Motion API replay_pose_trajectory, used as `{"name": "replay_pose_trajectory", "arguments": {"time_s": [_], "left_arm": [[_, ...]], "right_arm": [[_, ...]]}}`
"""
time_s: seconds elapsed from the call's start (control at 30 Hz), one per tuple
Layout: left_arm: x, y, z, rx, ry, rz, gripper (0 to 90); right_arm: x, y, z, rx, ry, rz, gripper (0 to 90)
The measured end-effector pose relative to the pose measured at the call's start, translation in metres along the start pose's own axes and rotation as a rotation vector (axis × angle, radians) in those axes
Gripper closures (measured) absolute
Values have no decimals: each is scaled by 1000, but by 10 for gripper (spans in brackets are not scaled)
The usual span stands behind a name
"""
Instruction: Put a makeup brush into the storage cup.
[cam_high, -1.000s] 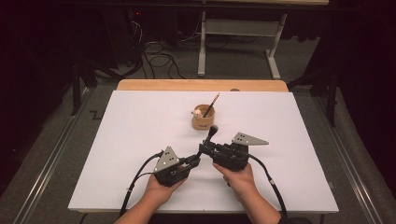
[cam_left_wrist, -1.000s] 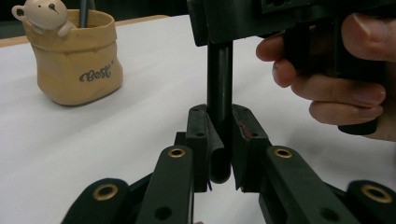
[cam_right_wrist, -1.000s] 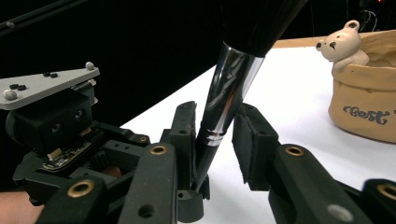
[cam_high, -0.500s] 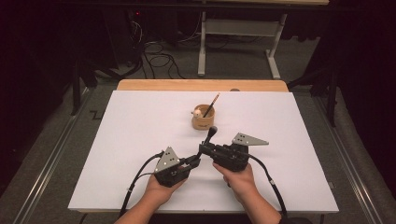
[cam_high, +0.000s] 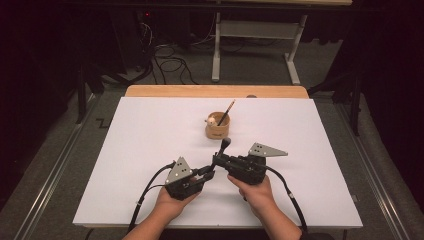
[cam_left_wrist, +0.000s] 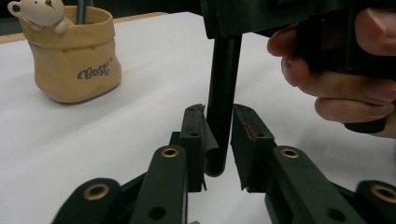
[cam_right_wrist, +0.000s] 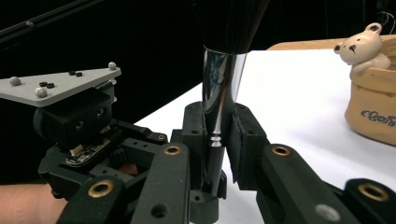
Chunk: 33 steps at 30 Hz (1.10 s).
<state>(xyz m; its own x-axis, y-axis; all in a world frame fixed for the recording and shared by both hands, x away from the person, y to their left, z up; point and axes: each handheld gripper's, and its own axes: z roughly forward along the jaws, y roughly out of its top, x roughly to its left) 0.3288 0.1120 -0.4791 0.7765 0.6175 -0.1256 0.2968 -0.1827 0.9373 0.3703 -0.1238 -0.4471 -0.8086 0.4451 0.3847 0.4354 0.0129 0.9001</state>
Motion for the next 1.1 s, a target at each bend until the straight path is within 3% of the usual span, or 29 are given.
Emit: {"name": "replay_pose_trajectory", "arguments": {"time_s": [0.23,0.33,0.7,1.1], "left_arm": [[1,1,-2,39,27,26,549],[4,3,-5,31,34,20,496],[13,7,-22,30,74,-7,419],[31,-2,-50,39,112,-32,375]], "right_arm": [[0,2,-4,-9,-15,-19,790],[0,4,-8,-19,-26,-29,790],[-4,6,-17,-41,-60,-50,790],[-7,6,-19,-32,-87,-70,790]]}}
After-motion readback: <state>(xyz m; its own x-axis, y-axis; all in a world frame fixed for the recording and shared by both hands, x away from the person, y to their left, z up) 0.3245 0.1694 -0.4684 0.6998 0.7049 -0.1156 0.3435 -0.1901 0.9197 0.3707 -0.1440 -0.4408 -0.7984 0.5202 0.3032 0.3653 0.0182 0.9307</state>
